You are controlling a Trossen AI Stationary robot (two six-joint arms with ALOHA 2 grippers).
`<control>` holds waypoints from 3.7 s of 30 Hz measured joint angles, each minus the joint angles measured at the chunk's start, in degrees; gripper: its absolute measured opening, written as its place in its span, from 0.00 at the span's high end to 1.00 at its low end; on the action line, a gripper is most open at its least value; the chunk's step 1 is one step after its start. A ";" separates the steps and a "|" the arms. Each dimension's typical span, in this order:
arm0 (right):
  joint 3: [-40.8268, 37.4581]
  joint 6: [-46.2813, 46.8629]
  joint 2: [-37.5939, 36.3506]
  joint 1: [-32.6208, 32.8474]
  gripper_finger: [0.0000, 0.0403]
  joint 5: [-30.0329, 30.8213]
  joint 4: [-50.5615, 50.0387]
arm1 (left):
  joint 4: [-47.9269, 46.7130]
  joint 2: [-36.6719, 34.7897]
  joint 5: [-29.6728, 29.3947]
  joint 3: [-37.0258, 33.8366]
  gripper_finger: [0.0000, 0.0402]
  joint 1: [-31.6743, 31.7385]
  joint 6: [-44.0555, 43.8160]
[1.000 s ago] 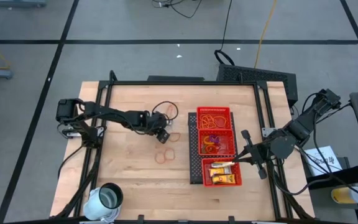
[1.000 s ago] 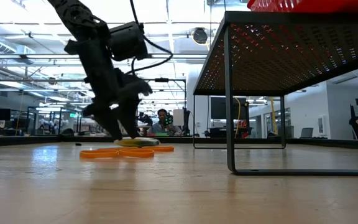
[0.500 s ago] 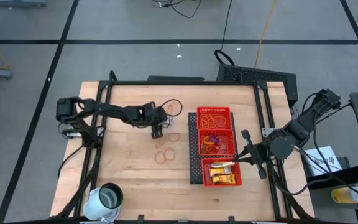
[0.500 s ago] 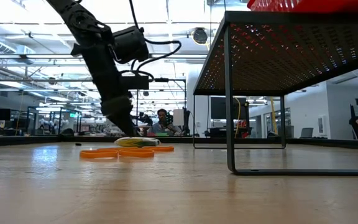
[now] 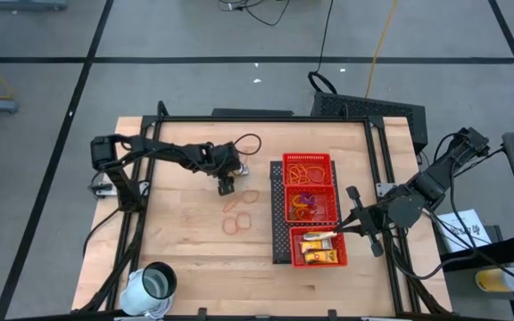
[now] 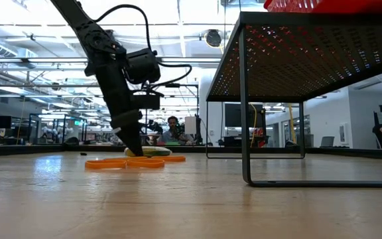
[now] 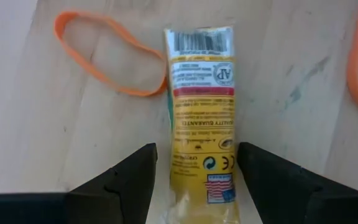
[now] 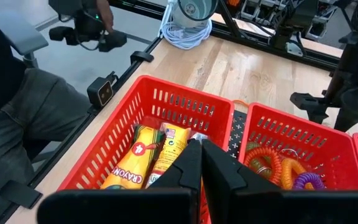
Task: Pick & Place Office Desk Supplies
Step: Put the yellow pack of crayons into the bottom red bin on the shelf
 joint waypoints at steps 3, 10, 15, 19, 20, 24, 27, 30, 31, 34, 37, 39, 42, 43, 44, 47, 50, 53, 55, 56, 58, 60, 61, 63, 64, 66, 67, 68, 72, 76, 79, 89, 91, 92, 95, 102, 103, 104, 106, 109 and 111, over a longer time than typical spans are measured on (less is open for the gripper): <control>0.00 0.00 0.00 0.00 1.00 0.00 0.07 | -1.13 0.11 0.52 0.00 0.42 0.27 -2.49; 0.00 -0.79 0.00 0.00 1.00 0.52 0.54 | -3.61 -3.42 0.51 -0.33 0.68 0.20 -9.28; -1.05 -1.12 0.09 -0.03 1.00 5.01 2.75 | -3.89 -10.46 5.50 -0.44 0.81 0.17 -11.70; -4.46 -5.89 0.13 -0.04 1.00 9.75 10.71 | -1.19 -17.05 10.26 -0.42 0.81 -0.69 -15.50; -5.46 -7.72 0.11 -0.05 1.00 10.91 13.60 | 0.13 -18.66 11.38 -0.42 0.80 -1.07 -16.83; -9.48 -16.85 0.13 -1.94 0.99 12.29 25.67 | 8.18 -23.40 15.46 -0.37 0.73 -3.20 -22.17; -11.38 -19.97 0.11 -4.99 0.96 12.01 33.66 | 16.78 -24.67 16.57 -0.37 0.69 -5.81 -24.45; -11.83 -21.53 0.50 -8.85 0.89 11.14 36.79 | 26.99 -24.76 17.26 -0.33 0.68 -9.50 -23.89; -11.83 -21.58 0.83 -10.24 0.86 10.56 37.48 | 29.76 -24.68 17.26 -0.33 0.69 -10.81 -22.61; -11.85 -21.37 2.07 -14.16 0.75 10.38 39.73 | 36.79 -23.96 14.34 -0.28 0.70 -14.73 -18.32; -11.85 -18.79 3.79 -17.80 0.63 10.49 42.40 | 39.01 -23.91 9.66 -0.28 0.72 -18.17 -14.11; -11.85 -17.67 4.83 -19.51 0.55 10.54 43.34 | 37.66 -23.98 6.91 -0.26 0.74 -19.72 -11.52; -11.87 -17.14 5.79 -20.62 0.47 10.47 43.32 | 34.29 -23.87 5.81 -0.28 0.77 -20.82 -10.09; -11.87 -17.14 6.02 -20.65 0.45 10.42 43.25 | 33.13 -23.89 5.91 -0.28 0.77 -21.10 -10.07; -11.87 -17.24 6.17 -20.65 0.43 10.38 43.23 | 31.39 -23.95 6.30 -0.27 0.77 -21.36 -10.06; -11.87 -17.46 6.49 -20.63 0.40 10.36 43.25 | 21.13 -23.97 7.50 -0.26 0.77 -22.54 -11.04; -11.87 -17.52 6.49 -20.63 0.39 10.37 42.85 | 8.87 -23.92 8.51 -0.26 0.77 -24.88 -10.10; -11.87 -18.19 6.49 -20.63 0.39 10.37 42.82 | 1.83 -22.15 5.13 -0.28 0.77 -28.16 -8.70; -11.87 -19.23 6.47 -20.63 0.40 10.36 42.77 | 1.33 -19.86 1.08 -0.31 0.77 -29.73 -10.49; -11.87 -19.73 6.47 -20.63 0.40 10.36 42.73 | 2.15 -18.59 -0.46 -0.31 0.76 -30.18 -11.49; -11.87 -20.34 6.47 -20.63 0.41 10.36 42.38 | 3.46 -15.61 -1.84 -0.26 0.74 -30.55 -12.92; -11.87 -20.35 6.49 -20.63 0.41 10.36 42.37 | 5.02 -12.55 -1.23 -0.32 0.69 -30.69 -14.59; -11.87 -20.35 6.49 -20.63 0.41 10.36 42.28 | 6.57 -11.46 0.11 -0.33 0.67 -30.64 -14.97; -11.87 -20.35 6.47 -20.63 0.41 10.36 41.86 | 8.89 -10.25 2.60 -0.33 0.61 -30.65 -15.30; -11.85 -20.36 6.47 -20.63 0.41 10.37 41.57 | 9.84 -9.84 3.32 -0.30 0.58 -30.66 -15.29; -11.85 -20.37 6.49 -20.63 0.41 10.36 41.34 | 9.94 -9.47 4.34 -0.29 0.52 -30.69 -15.29; -11.84 -20.36 6.49 -20.63 0.41 10.36 41.27 | 9.93 -9.44 4.69 -0.33 0.49 -30.71 -15.19; -11.81 -20.36 6.49 -20.63 0.41 10.36 40.95 | 10.59 -9.08 4.70 -0.31 0.47 -30.86 -14.81; -11.81 -20.57 6.49 -20.63 0.41 10.36 39.60 | 9.26 -7.32 2.11 -0.28 0.42 -32.03 -13.81; -11.81 -20.48 6.48 -20.63 0.41 10.34 39.23 | 8.29 -3.06 1.20 -0.37 0.41 -33.31 -12.20; -11.81 -20.28 6.47 -20.63 0.41 10.34 39.11 | 8.55 0.22 0.82 -0.28 0.41 -33.92 -11.76; -11.81 -20.13 6.47 -20.61 0.43 10.34 39.06 | 7.60 1.09 -1.08 -0.14 0.49 -33.81 -13.67; -11.81 -20.13 6.49 -20.61 0.42 10.36 39.34 | 7.09 0.20 -1.88 -0.27 0.55 -33.80 -12.73; -11.81 -20.13 6.49 -20.61 0.42 10.34 39.52 | 6.65 -0.42 -2.44 -0.30 0.59 -33.72 -12.44; -11.81 -20.13 6.49 -20.61 0.42 10.34 40.47 | 4.73 -3.27 -4.66 -0.46 0.69 -33.43 -12.22; -11.80 -18.18 6.88 -20.65 0.43 10.36 43.33 | -1.53 -13.97 -10.24 -0.44 0.78 -31.97 -11.20; -11.79 -17.14 7.08 -20.84 0.43 10.27 44.01 | -1.28 -15.76 -12.07 -0.44 0.76 -31.82 -10.21; -11.81 -15.85 7.46 -21.07 0.43 9.95 44.56 | -0.95 -17.54 -14.11 -0.41 0.75 -31.65 -8.88; -11.79 -12.26 8.27 -22.27 0.44 7.29 45.91 | 0.33 -20.92 -18.96 -0.39 0.72 -31.56 -5.43; -11.81 -7.28 9.84 -24.91 0.44 1.18 47.50 | 4.96 -24.71 -27.50 -0.37 0.69 -31.56 1.15; -11.72 -4.91 10.91 -26.87 0.43 -2.18 48.02 | 10.81 -25.88 -32.15 -0.33 0.69 -31.56 6.52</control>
